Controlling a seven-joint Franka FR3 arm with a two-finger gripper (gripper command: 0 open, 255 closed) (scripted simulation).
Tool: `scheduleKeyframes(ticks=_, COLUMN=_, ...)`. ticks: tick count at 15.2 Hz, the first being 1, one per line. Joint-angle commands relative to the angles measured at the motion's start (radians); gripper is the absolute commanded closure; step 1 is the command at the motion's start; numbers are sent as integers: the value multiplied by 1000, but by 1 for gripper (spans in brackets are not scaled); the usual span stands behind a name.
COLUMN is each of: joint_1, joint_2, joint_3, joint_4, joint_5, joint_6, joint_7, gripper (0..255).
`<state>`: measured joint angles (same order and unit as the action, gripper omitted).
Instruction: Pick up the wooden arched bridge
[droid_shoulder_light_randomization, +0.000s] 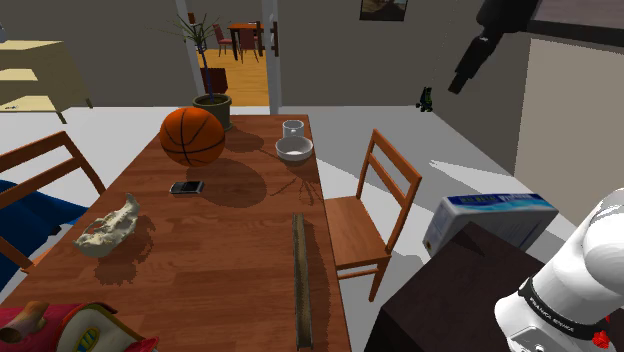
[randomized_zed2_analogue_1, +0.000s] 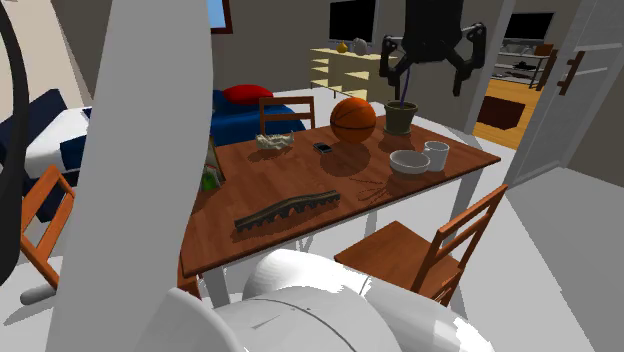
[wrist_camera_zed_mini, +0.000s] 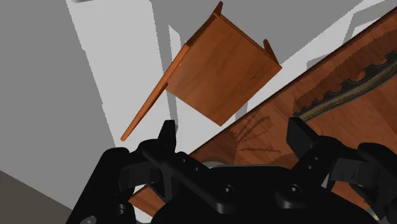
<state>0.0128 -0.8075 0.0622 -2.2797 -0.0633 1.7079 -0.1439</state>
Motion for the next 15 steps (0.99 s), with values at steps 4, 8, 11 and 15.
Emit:
scheduleKeyframes(ticks=4, joint_1=-2, joint_2=-8, joint_3=56, joint_4=-74, joint_5=34, joint_6=50, joint_7=101, gripper=0)
scheduleKeyframes(ticks=8, joint_1=-1, joint_2=4, joint_3=136, joint_4=-152, joint_5=83, joint_6=121, joint_7=236, gripper=0)
scheduleKeyframes(ticks=11, joint_1=-1, joint_2=32, joint_3=201, joint_4=-196, joint_5=122, joint_6=180, joint_7=338, gripper=0)
scheduleKeyframes(ticks=15, joint_1=-3, joint_2=94, joint_3=291, joint_4=-234, joint_5=169, joint_6=265, joint_7=476, gripper=0)
